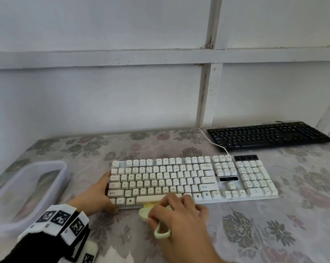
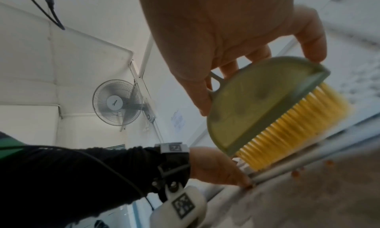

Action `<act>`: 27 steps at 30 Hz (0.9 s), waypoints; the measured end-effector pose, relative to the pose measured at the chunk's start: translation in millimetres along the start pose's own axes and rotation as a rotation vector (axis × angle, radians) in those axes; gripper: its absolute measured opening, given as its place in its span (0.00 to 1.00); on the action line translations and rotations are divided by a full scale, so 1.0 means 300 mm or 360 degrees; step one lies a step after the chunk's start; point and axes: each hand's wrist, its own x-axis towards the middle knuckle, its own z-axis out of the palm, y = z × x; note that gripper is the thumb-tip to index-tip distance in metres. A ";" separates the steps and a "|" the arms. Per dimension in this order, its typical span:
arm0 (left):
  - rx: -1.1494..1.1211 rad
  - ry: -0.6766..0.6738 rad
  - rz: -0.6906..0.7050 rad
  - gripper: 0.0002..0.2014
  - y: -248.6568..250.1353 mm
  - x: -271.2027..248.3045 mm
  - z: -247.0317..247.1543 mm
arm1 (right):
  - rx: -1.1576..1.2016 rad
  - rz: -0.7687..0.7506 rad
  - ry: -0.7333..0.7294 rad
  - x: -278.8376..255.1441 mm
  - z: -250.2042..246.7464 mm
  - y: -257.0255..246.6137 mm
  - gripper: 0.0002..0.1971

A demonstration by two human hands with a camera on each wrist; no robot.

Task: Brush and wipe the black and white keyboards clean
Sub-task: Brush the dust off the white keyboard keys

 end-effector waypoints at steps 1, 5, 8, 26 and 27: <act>0.0004 -0.0003 0.0008 0.55 -0.003 0.002 0.001 | -0.0009 -0.0037 -0.0023 -0.003 -0.001 -0.012 0.11; -0.0018 0.0004 0.0057 0.53 -0.008 0.005 0.005 | 0.0055 -0.0193 -0.0129 0.001 0.021 -0.058 0.11; -0.0041 -0.0001 0.0060 0.52 -0.005 0.002 0.005 | 0.0187 -0.0092 -0.0298 0.017 0.022 -0.028 0.13; -0.0097 0.0011 -0.0037 0.56 0.004 -0.002 0.006 | 0.0389 0.0355 -0.0157 -0.003 -0.132 0.174 0.04; -0.0093 0.0015 -0.0035 0.57 0.002 -0.001 0.006 | 0.0374 0.0380 -0.0121 -0.010 -0.149 0.186 0.04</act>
